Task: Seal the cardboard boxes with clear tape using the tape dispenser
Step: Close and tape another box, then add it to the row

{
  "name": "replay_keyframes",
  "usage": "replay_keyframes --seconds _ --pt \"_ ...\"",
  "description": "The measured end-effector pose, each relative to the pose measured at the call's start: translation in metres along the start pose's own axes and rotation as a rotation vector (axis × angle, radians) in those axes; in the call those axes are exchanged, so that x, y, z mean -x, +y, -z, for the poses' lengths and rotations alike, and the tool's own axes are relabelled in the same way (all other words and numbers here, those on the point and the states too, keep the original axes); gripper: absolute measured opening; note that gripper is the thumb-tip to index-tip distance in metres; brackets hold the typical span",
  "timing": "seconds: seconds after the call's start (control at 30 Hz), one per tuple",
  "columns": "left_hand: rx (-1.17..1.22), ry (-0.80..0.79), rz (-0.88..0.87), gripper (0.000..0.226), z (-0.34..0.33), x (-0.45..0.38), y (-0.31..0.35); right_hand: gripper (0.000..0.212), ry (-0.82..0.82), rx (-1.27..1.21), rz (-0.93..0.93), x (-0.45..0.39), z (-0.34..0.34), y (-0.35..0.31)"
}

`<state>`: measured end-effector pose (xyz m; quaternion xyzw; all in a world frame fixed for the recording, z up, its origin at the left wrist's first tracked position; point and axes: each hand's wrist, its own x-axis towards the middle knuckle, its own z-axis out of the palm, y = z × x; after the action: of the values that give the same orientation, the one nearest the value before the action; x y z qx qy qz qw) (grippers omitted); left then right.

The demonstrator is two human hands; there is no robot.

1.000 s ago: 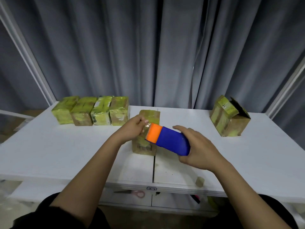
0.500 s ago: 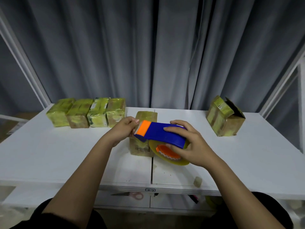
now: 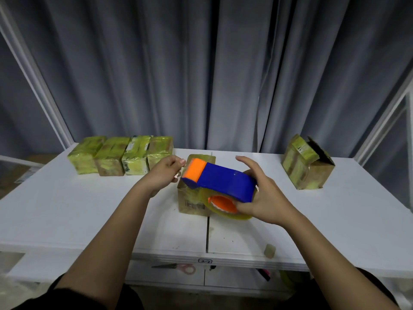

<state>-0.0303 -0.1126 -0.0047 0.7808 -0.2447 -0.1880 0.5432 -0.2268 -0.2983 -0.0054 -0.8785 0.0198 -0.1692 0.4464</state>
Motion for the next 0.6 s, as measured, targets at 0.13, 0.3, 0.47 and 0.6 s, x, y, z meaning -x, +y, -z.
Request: replay_keyframes --seconds 0.13,0.3,0.47,0.6 --pt "0.030 -0.006 -0.002 0.023 0.000 0.002 0.006 0.079 0.053 -0.136 0.031 0.004 -0.004 0.008" --pt "0.130 -0.077 0.075 0.024 -0.005 0.006 0.007 0.066 0.118 -0.062 0.114 -0.003 -0.003 0.008" --pt "0.012 -0.032 0.067 0.008 -0.006 0.003 -0.003 0.071 -0.126 0.346 0.099 -0.011 -0.004 0.005" --pt "0.002 -0.002 0.071 0.006 0.003 -0.002 -0.005 0.067 -0.129 0.335 0.079 -0.010 0.004 0.003"
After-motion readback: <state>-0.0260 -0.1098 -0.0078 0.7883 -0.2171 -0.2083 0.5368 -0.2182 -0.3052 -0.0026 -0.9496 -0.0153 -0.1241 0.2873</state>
